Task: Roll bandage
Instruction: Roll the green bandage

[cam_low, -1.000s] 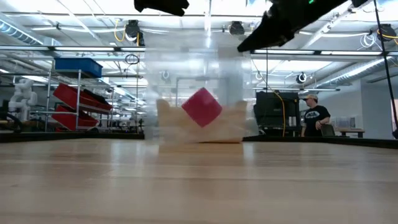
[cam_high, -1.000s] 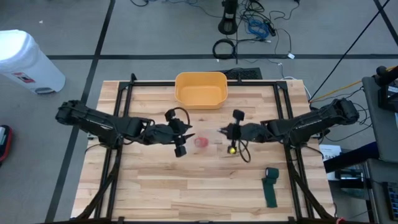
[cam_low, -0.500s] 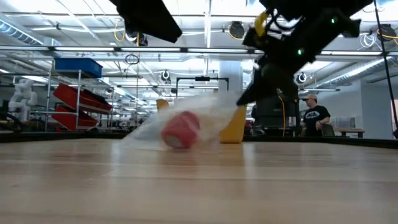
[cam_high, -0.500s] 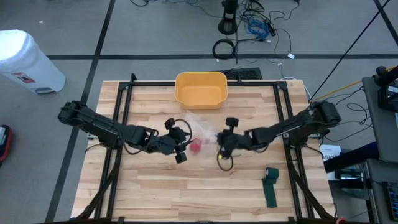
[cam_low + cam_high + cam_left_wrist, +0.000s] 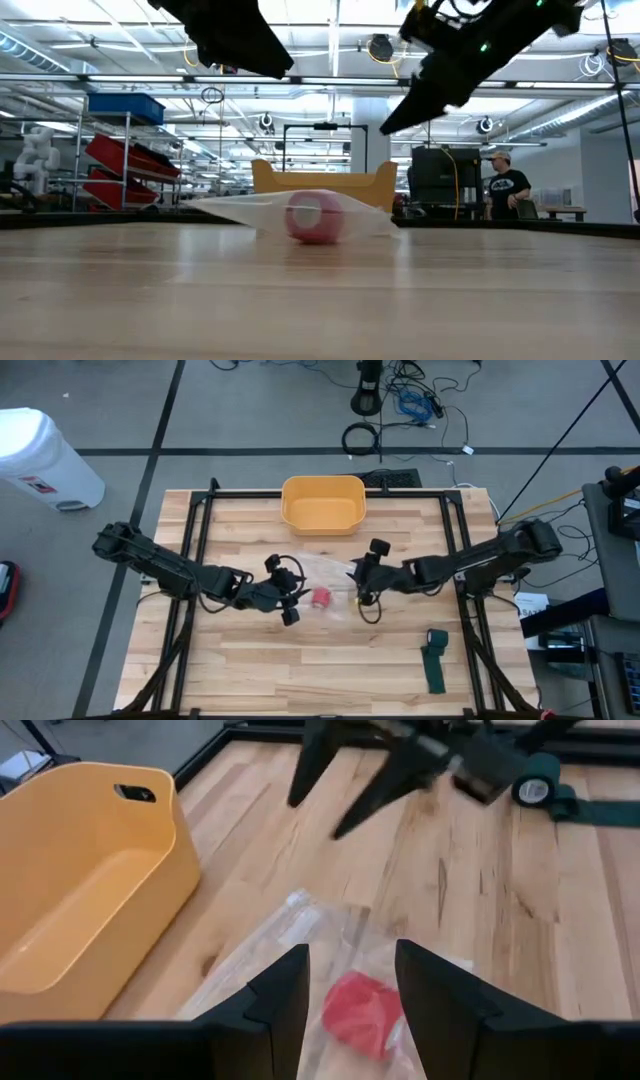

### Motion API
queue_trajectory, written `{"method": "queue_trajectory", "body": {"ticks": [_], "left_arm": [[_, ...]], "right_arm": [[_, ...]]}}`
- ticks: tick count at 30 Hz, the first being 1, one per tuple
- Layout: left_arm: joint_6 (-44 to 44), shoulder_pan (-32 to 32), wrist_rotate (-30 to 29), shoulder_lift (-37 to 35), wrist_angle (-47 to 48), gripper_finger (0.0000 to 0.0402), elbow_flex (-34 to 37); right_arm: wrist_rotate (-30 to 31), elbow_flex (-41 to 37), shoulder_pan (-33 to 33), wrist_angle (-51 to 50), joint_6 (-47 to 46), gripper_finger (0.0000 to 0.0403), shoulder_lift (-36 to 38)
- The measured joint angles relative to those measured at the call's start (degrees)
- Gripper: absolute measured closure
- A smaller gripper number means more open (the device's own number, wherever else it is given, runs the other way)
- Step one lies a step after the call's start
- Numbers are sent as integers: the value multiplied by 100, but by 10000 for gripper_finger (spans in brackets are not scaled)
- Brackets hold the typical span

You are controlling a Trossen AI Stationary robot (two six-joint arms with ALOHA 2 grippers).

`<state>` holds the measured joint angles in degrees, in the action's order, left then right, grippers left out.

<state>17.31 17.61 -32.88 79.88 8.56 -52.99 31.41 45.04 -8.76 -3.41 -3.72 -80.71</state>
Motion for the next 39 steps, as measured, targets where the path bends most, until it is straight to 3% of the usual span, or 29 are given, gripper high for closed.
{"method": "queue_trajectory", "body": {"ticks": [3, 6, 11, 18, 26, 34, 39], "left_arm": [[-6, 24, 11, 1, -78, 245, 0], [-30, 83, 48, 34, -103, 245, 0], [-298, 212, 92, 339, -566, 245, -7], [-570, 245, 189, 1043, -1312, 245, -4], [-689, 127, 684, 1458, -1828, 245, -4], [-717, 101, 771, 1464, -1889, 245, -4], [-717, 101, 771, 1464, -1884, 245, -4]], "right_arm": [[-785, 2, 69, -717, -449, 183, 404], [-1479, 2, 41, -1775, -1083, 163, 715], [-2068, 0, -431, -3350, -2087, 177, 1070], [-2967, 0, -1174, -4490, -3883, 209, 1342], [-4279, 0, -1933, -5476, -4801, 192, 1388], [-4607, 0, -2856, -5930, -5585, 154, 1388], [-4513, 0, -3433, -5974, -6349, 157, 1293]]}}
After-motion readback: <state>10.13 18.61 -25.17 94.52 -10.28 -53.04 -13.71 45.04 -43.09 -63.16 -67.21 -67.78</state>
